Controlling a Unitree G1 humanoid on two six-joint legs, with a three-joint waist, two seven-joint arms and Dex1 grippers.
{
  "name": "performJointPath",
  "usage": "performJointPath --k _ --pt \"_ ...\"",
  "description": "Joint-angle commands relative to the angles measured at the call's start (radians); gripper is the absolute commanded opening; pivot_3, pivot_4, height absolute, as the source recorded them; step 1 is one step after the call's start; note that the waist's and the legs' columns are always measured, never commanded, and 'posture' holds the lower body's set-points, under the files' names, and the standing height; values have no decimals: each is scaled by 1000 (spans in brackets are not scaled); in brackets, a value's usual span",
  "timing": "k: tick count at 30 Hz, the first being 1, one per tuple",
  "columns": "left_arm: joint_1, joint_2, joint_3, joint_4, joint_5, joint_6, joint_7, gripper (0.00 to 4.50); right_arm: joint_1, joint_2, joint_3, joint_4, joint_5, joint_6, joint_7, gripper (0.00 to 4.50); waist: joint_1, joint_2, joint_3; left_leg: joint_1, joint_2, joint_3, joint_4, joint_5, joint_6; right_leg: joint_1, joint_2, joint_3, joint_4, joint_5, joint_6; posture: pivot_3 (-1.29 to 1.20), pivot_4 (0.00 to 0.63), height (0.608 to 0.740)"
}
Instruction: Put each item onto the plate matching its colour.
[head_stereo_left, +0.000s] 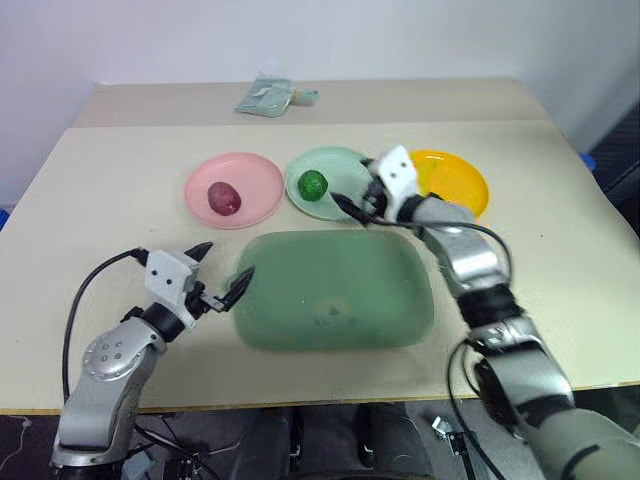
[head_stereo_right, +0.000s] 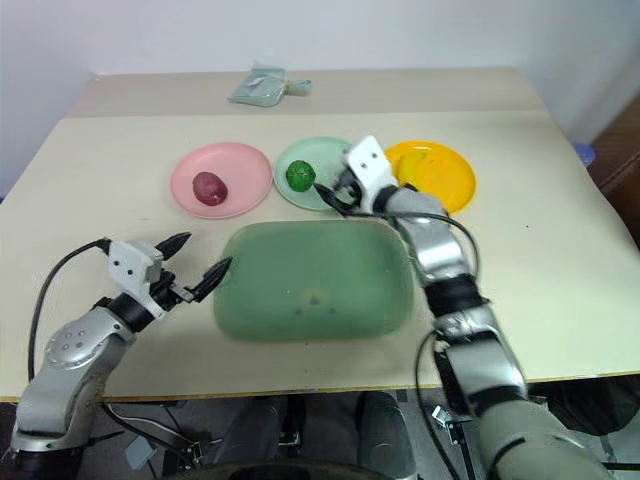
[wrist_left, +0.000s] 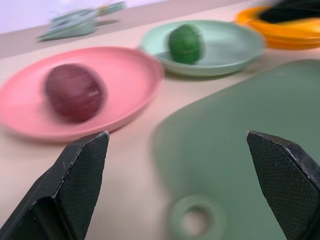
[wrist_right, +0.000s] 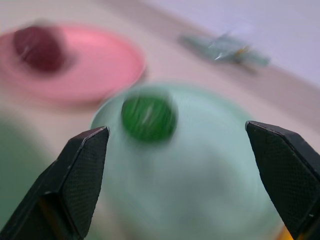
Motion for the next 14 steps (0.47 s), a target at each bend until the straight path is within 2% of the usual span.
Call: performJointPath --k 1,7,14 --pt "45 32 100 9 -22 -34 -28 4500 93 -108 -106 -121 86 9 110 4448 -3 0 0 0 0 0 0 0 0 0 0 0 0 0 0 0 150 740" --pt "126 44 189 21 -43 -49 -58 4500 242 -221 -191 -183 176 54 222 4448 -5 0 0 2 2 2 0 0 0 0 0 1 -1 0 0 0 150 740" --pt "133 13 181 -1 -39 -51 -25 4500 186 -191 -177 -134 178 49 220 4448 2 0 0 2 1 2 1 -1 1 0 -2 1 -1 0 0 0 150 740"
